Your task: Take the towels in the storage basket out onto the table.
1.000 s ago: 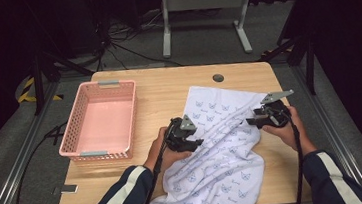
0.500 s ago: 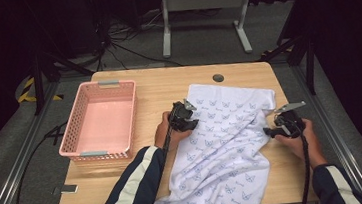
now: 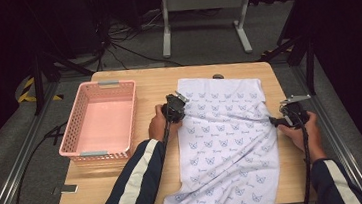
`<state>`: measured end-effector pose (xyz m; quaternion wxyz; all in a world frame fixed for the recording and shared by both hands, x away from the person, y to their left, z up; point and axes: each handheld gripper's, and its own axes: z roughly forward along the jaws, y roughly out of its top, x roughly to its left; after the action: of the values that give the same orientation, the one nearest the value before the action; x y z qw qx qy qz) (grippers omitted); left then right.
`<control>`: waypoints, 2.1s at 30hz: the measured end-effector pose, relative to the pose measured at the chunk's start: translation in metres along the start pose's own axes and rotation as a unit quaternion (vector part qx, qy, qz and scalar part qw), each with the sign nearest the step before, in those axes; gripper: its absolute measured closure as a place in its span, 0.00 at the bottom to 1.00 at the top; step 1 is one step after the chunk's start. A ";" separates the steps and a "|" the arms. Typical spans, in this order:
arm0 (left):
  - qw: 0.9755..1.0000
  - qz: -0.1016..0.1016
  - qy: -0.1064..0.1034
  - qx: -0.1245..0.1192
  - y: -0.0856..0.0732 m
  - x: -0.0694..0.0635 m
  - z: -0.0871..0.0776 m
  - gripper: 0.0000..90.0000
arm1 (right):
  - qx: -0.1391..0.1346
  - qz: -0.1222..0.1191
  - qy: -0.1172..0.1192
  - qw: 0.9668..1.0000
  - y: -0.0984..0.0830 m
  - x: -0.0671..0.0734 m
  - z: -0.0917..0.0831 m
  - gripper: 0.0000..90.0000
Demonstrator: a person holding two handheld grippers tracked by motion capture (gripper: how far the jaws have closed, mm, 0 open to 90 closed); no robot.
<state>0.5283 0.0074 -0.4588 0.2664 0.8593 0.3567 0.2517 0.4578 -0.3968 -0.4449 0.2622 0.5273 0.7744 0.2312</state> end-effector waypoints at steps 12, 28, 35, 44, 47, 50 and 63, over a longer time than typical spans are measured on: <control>0.998 -0.051 -0.025 -0.011 -0.003 0.011 -0.007 0.65 | -0.047 -0.041 0.075 0.995 0.011 0.029 -0.018 0.53; 0.967 0.106 -0.227 -0.044 -0.066 -0.077 -0.078 0.64 | 0.005 -0.084 0.125 0.989 -0.052 0.079 -0.058 0.44; 0.981 0.076 -0.172 -0.049 -0.059 -0.058 -0.065 0.66 | -0.011 -0.057 0.116 0.992 -0.042 0.060 -0.041 0.44; 0.990 0.061 -0.121 -0.037 -0.041 -0.043 -0.048 0.67 | -0.018 -0.056 0.076 0.995 0.000 0.053 -0.006 0.43; 0.987 0.055 -0.143 -0.041 -0.046 -0.044 -0.054 0.66 | -0.021 -0.062 0.062 0.996 0.009 0.056 0.000 0.43; 0.977 0.077 -0.188 -0.060 -0.053 -0.046 -0.079 0.64 | -0.032 -0.073 0.085 0.993 0.005 0.059 -0.014 0.45; 0.950 0.151 -0.274 -0.020 -0.107 -0.100 -0.126 0.66 | 0.001 -0.137 0.183 0.973 -0.075 0.081 -0.075 0.38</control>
<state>0.3370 0.0327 -0.4594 0.3297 0.9335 0.1314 0.0507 0.3319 -0.3520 -0.4491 0.1448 0.3648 0.8745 0.2849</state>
